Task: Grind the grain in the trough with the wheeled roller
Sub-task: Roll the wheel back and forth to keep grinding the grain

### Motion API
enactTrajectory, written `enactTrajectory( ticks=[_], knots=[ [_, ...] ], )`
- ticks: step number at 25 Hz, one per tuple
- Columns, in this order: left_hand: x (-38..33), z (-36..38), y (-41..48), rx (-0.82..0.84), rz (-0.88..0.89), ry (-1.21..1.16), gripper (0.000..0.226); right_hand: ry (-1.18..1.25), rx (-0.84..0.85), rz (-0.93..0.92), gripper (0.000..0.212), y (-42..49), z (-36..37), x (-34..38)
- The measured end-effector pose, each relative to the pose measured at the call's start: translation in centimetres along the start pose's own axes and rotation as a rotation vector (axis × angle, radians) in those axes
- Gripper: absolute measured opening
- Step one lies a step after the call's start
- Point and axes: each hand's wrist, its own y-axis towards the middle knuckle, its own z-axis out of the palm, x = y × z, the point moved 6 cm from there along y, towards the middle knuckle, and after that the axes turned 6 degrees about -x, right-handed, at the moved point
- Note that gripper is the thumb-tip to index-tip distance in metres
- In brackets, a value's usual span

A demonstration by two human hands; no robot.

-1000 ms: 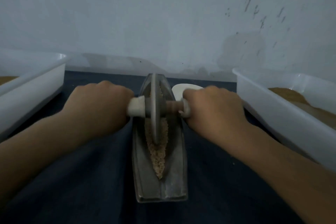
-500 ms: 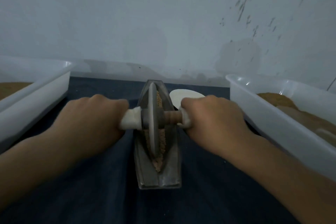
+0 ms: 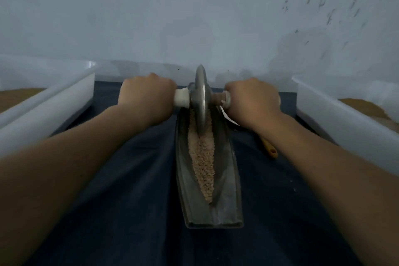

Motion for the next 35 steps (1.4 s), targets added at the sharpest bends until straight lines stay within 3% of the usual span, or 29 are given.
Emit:
enactTrajectory(
  ticks=[2,5,9,12,14,18,21,26,30,32,35],
  knots=[
    [-0.2,-0.8,-1.3,-0.083,-0.005,-0.006,0.008,-0.017,-0.032,-0.001,0.012,-1.1,-0.8,0.1],
    [-0.1,-2.5,-5.7,-0.113,0.045,-0.040,0.018,-0.050,-0.085,-0.104,0.020,-4.9,-4.3,0.6],
    [2.0,-5.3,-9.8,-0.121,0.167,-0.036,0.020,0.104,-0.182,-0.197,0.020,-9.4,-9.5,0.3],
    [1.8,-5.7,-8.6,-0.144,0.203,0.072,0.019,0.112,0.062,-0.170,0.020,-8.7,-7.5,-0.5],
    [0.8,-3.8,-6.4,-0.113,0.147,0.144,0.011,0.111,0.212,-0.055,0.019,-6.3,-4.0,-1.0],
    [0.0,-1.3,-1.4,-0.170,0.026,0.099,0.006,-0.011,-0.073,0.060,0.011,-2.2,-0.4,-0.6],
    [0.3,-1.3,-2.6,-0.218,-0.016,0.028,0.007,-0.037,-0.192,0.005,0.010,-2.0,-1.2,-0.2],
    [1.3,-3.7,-8.6,-0.186,0.102,0.002,0.024,-0.027,-0.118,-0.171,0.039,-7.6,-6.4,0.6],
    [1.6,-6.0,-8.8,-0.193,0.236,0.091,0.024,0.036,-0.042,-0.149,0.018,-8.9,-6.9,-0.9],
    [1.2,-4.0,-7.3,-0.136,0.170,0.124,0.015,-0.007,-0.036,-0.104,0.019,-8.0,-4.9,-1.1],
    [0.3,-1.8,-3.5,-0.214,0.068,0.103,0.007,-0.057,-0.162,-0.040,0.022,-4.3,-1.5,-0.7]
  ],
)
